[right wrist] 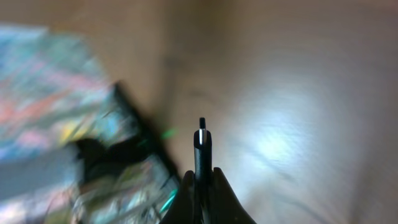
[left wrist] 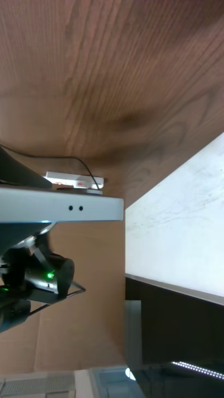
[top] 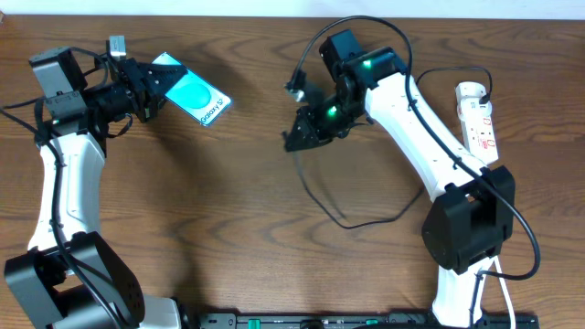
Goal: Plug charger to phone and switch on socket
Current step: 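Grasp the cable connector with the right gripper and lift it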
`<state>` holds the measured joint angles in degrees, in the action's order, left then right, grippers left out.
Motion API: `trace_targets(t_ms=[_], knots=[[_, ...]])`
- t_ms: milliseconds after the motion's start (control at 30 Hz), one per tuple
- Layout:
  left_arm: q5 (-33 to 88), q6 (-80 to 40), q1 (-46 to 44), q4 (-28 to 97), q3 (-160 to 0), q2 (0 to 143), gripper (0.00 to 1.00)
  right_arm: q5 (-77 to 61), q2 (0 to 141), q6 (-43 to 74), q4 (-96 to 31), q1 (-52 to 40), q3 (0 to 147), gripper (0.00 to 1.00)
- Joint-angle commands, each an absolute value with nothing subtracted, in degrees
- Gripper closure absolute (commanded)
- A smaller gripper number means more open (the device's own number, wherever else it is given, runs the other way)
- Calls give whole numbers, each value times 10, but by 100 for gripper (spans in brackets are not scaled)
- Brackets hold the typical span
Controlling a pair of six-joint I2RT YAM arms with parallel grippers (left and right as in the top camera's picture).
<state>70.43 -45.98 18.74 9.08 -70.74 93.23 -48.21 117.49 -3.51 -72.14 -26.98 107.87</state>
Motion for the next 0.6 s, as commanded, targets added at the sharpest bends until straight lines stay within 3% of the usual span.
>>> trace_targets(t_ms=[0,200,567], knots=[[729,-448,188,89,-715,929,93,-642,1173,-160,-733,-283,1087,99],[739,-448,188,86,-715,929,93,-691,1173,-210,-741,-312,1087,99],[865,-448,188,-5,-715,929,93,-771,1173,-234,-700,-329,1087,99]])
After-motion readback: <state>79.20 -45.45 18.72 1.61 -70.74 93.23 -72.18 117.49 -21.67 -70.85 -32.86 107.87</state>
